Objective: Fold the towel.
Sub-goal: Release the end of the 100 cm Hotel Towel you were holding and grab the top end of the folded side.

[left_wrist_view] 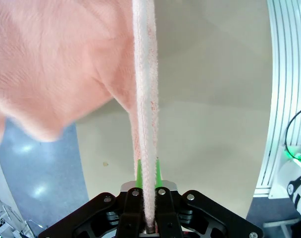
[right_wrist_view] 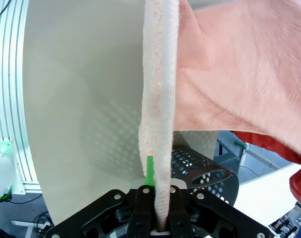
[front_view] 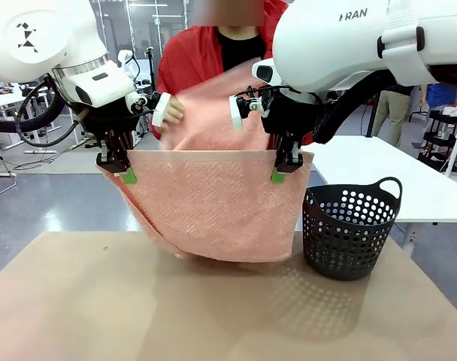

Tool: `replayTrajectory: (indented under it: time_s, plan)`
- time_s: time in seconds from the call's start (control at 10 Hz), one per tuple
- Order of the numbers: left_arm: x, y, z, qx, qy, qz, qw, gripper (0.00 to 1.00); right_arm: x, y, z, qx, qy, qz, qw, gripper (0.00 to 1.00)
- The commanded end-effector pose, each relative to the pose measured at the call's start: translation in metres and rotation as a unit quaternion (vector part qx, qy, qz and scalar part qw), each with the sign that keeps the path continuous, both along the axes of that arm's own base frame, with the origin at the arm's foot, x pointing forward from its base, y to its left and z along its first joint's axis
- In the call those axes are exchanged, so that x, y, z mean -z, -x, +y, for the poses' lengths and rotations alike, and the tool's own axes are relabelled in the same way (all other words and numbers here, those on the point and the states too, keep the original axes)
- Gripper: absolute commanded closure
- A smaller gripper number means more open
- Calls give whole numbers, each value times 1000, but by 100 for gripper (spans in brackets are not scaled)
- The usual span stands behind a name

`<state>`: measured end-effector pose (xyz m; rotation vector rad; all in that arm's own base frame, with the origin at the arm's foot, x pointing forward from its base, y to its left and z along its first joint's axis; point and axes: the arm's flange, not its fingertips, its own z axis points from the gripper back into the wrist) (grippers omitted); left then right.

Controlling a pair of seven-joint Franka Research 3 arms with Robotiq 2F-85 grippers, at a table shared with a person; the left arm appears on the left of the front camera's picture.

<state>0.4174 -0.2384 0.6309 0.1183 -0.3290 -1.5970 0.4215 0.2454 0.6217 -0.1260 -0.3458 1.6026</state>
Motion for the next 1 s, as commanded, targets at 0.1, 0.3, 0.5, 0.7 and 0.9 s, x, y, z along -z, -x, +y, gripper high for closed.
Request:
replayTrajectory:
  time_s: [0.1, 0.3, 0.5, 0.7, 0.9]
  plan:
    - [-1, -1, 0, 0, 0, -1, 1000, 100, 0, 0, -1, 1, 1, -1, 1000, 100]
    - [-1, -1, 0, 0, 0, -1, 1000, 100, 0, 0, -1, 1, 1, -1, 1000, 100]
    - [-1, -1, 0, 0, 0, -1, 1000, 100, 0, 0, -1, 1, 1, -1, 1000, 100]
    - [-1, -1, 0, 0, 0, -1, 1000, 100, 0, 0, -1, 1, 1, -1, 1000, 100]
    - [-1, -1, 0, 0, 0, -1, 1000, 100, 0, 0, -1, 1, 1, -1, 1000, 100]
